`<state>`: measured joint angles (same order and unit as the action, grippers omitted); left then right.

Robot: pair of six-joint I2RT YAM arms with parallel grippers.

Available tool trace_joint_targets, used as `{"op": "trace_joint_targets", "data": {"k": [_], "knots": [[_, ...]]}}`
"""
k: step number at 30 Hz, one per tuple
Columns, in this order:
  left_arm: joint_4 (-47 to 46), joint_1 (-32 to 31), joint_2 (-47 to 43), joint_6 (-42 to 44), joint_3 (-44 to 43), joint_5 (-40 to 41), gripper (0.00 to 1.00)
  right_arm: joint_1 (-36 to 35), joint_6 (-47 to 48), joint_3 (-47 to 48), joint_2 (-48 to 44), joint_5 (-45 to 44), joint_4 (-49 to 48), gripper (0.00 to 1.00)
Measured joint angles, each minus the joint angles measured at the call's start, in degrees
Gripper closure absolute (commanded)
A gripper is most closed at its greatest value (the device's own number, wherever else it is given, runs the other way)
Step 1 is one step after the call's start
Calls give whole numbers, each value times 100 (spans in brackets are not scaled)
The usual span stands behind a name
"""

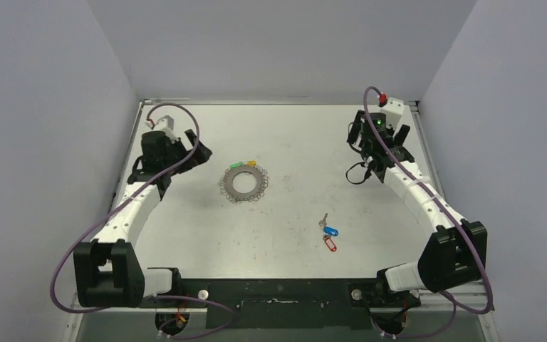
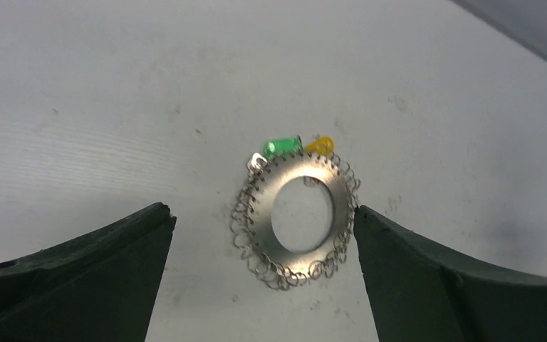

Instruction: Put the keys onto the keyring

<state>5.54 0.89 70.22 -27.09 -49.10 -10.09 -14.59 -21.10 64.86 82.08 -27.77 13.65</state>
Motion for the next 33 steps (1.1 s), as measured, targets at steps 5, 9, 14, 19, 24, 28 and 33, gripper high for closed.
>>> {"op": "trace_joint_targets", "data": {"k": [5, 9, 14, 19, 24, 28, 33], "knots": [[955, -964, 1152, -328, -627, -293, 16, 157, -684, 0, -588, 190, 1379, 0], [1646, -1676, 2236, -251, -1580, -227, 18, 243, -964, -74, -876, 680, 2103, 0], [2312, -2326, 3296, 136, -2581, 133, 23, 245, -1167, -485, -1235, 1440, 2680, 0], [2594, -2702, 3917, 417, -2966, 323, 24, 251, -1174, -675, -1353, 2111, 3062, 0], [2632, -3025, 4284, 516, -2970, 387, 24, 251, -1134, -682, -1353, 2623, 3169, 0], [2520, -3239, 4301, 531, -2935, 442, 25, 251, -1097, -682, -1355, 2909, 3220, 0], [2273, -3591, 3978, 474, -2450, 544, 26, 251, -1091, -728, -1360, 3226, 3233, 0]]}}
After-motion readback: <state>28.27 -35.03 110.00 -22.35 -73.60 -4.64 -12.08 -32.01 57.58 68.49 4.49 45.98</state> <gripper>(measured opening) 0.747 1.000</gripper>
